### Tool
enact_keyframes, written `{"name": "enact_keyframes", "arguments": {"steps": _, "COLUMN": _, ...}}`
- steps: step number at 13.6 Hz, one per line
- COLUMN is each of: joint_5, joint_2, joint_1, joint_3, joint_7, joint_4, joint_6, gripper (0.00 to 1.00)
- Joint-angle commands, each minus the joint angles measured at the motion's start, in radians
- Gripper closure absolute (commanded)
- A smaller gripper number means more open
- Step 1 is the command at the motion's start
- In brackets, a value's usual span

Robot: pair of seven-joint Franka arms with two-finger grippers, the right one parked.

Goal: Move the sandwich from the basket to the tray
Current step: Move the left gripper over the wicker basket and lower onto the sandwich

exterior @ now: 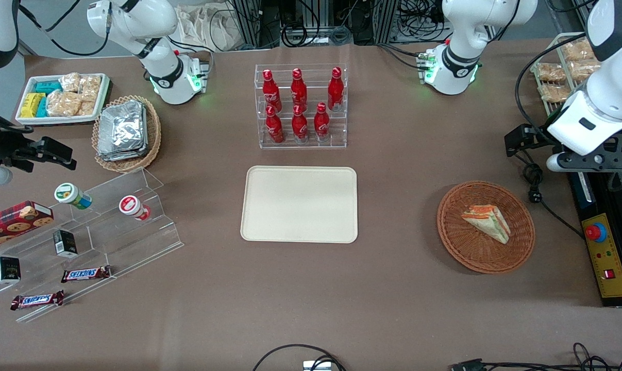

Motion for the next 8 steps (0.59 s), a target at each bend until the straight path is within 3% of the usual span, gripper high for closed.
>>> {"name": "enact_keyframes", "arguments": {"steps": 1, "joint_5": 0.002, "joint_2": -0.016, "joint_1": 0.006, "joint_3": -0.007, "joint_7": -0.012, "joint_4": -0.001, "joint_6": 0.005, "gripper": 0.00}}
{"name": "enact_keyframes", "arguments": {"steps": 8, "joint_5": 0.009, "joint_2": 0.033, "joint_1": 0.012, "joint_3": 0.009, "joint_7": -0.046, "joint_4": -0.071, "joint_6": 0.125, "gripper": 0.01}}
